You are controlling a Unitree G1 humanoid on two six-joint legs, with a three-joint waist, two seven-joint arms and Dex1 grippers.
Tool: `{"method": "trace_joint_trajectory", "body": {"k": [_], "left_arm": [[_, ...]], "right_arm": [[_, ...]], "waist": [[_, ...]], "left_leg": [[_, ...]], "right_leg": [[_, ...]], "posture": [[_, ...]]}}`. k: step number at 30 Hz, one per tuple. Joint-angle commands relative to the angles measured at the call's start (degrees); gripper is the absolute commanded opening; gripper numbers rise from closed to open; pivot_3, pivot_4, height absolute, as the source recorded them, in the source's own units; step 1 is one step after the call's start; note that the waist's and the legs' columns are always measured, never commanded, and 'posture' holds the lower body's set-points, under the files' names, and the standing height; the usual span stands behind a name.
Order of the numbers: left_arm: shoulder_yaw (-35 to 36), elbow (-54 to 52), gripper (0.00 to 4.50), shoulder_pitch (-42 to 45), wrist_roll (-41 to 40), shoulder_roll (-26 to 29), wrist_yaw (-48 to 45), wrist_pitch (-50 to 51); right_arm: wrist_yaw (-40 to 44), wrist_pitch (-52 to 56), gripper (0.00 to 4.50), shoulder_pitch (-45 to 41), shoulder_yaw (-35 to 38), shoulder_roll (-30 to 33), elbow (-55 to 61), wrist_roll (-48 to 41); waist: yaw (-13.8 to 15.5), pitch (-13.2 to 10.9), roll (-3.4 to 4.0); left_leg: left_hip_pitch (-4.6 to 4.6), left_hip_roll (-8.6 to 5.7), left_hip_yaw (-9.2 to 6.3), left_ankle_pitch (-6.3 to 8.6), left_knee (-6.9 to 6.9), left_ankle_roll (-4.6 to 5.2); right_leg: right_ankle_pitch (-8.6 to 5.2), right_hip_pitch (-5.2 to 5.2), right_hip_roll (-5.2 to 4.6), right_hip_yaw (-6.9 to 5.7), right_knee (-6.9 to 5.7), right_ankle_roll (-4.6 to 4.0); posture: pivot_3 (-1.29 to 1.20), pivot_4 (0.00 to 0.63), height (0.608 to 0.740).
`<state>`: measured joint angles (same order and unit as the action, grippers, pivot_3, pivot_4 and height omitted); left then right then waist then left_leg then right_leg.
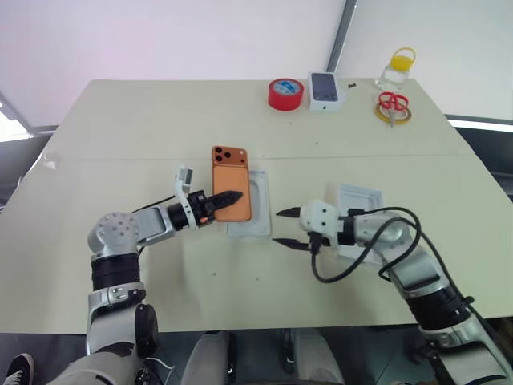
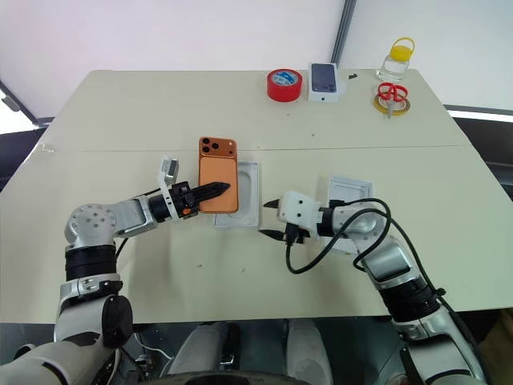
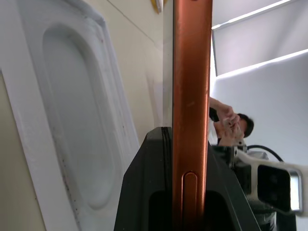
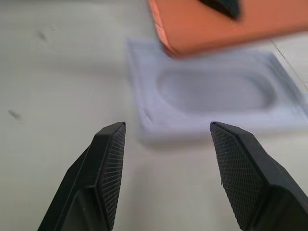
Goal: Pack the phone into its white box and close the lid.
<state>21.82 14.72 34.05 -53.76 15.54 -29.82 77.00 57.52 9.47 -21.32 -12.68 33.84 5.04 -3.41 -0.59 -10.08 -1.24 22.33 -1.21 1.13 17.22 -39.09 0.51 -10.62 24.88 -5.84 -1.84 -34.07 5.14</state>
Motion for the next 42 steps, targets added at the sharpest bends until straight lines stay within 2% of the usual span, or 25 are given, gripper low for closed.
{"method": "trace_joint_trajectory", "body": {"k": [1, 3, 4, 5, 10, 14, 19, 23, 33, 36, 42], "left_arm": [[0.0, 0.4, 0.00, 1.0, -1.0, -0.4, -0.2, 0.7], [1.0, 1.3, 0.98, 1.6, -1.6, -1.0, 1.0, 1.8], [0.7, 1.3, 1.21, 1.7, -1.4, -1.0, 1.2, 2.5], [0.5, 1.2, 1.66, 1.8, -1.3, -0.9, 1.2, 2.9], [1.4, 2.9, 4.15, 4.1, -0.7, -0.5, 3.1, 4.1], [0.4, 1.4, 4.15, 5.6, -0.8, 0.8, 3.5, 6.2], [-5.4, -3.5, 4.15, 5.3, -0.1, 4.1, 1.2, 8.0], [-5.9, -3.5, 4.15, 5.9, 1.2, 4.5, 2.1, 7.8], [-12.4, -4.5, 4.15, 6.8, 6.3, 5.8, 2.7, 7.5], [-12.2, -5.2, 4.15, 7.4, 7.4, 6.1, 4.0, 8.1], [-14.6, -7.6, 4.15, 6.4, 9.2, 8.3, 3.8, 9.2]], "right_arm": [[-1.0, -2.8, 2.90, -1.6, 1.4, 0.6, -1.7, 0.4], [-1.5, -3.5, 2.95, -1.7, 0.9, 0.4, -2.0, 0.8], [-1.5, -3.8, 2.95, -1.6, 0.6, 0.3, -2.1, 1.0], [-1.6, -4.1, 2.95, -1.5, 0.4, 0.2, -2.0, 1.1], [-2.3, -4.1, 2.95, -1.4, -0.2, -0.6, -1.8, 1.3], [-2.7, -4.7, 2.95, -1.7, -0.4, -1.2, -2.5, 1.7], [-3.2, -5.7, 2.95, -2.3, -0.6, -1.8, -3.7, 2.4], [-3.6, -6.4, 2.95, -2.8, -1.0, -2.2, -4.4, 2.9], [-3.8, -6.9, 2.95, -2.7, -2.0, -2.7, -4.7, 3.1], [-3.8, -7.0, 2.95, -2.8, -2.0, -2.8, -4.8, 3.2], [-3.9, -7.3, 2.95, -2.9, -2.2, -3.0, -5.2, 3.4]], "waist": [[0.0, 0.0, -0.01], [0.0, 0.0, -0.01], [-0.1, 0.0, -0.01], [-0.1, 0.0, -0.01], [0.0, 0.0, -0.01], [-0.1, 0.0, -0.01], [-0.1, 0.0, 0.00], [0.0, 0.0, -0.01], [0.0, 0.0, 0.00], [0.0, 0.0, 0.00], [-0.2, 0.0, 0.02]], "left_leg": [[0.00, 0.00, 0.00, 0.00, 0.00, 0.00], [0.00, 0.01, 0.00, 0.00, 0.00, 0.00], [0.00, 0.02, 0.00, 0.00, 0.00, 0.00], [0.00, 0.02, 0.00, 0.00, 0.00, 0.00], [-0.01, 0.02, -0.03, -0.01, -0.02, 0.00], [-0.04, 0.02, -0.03, -0.01, -0.02, 0.00], [-0.03, 0.03, -0.03, -0.01, -0.02, -0.01], [-0.03, 0.03, -0.03, -0.01, -0.02, -0.02], [-0.05, 0.02, -0.04, -0.03, -0.02, -0.04], [-0.07, 0.01, -0.04, -0.03, -0.02, -0.04], [-0.12, 0.03, -0.04, -0.03, -0.01, -0.05]], "right_leg": [[0.00, 0.00, 0.00, 0.00, 0.00, 0.00], [0.00, 0.00, 0.01, 0.00, 0.00, 0.01], [0.00, 0.00, 0.01, 0.00, -0.01, 0.01], [0.01, 0.00, 0.02, 0.00, -0.01, 0.01], [0.01, -0.03, 0.03, 0.00, -0.01, 0.02], [0.01, -0.05, 0.03, 0.00, -0.02, 0.02], [0.01, -0.04, 0.04, 0.00, -0.03, 0.03], [0.01, -0.04, 0.04, 0.01, -0.03, 0.02], [0.01, -0.08, 0.04, 0.01, -0.03, 0.01], [0.01, -0.09, 0.04, 0.02, -0.03, 0.01], [0.01, -0.10, 0.05, 0.03, -0.04, 0.02]], "posture": [[0.00, 0.150, 0.740], [0.00, 0.150, 0.740], [0.00, 0.150, 0.740], [0.00, 0.150, 0.740], [0.00, 0.150, 0.740], [0.00, 0.150, 0.740], [0.00, 0.150, 0.740], [0.00, 0.150, 0.740], [0.00, 0.150, 0.740], [0.00, 0.150, 0.740], [0.00, 0.150, 0.740]]}}
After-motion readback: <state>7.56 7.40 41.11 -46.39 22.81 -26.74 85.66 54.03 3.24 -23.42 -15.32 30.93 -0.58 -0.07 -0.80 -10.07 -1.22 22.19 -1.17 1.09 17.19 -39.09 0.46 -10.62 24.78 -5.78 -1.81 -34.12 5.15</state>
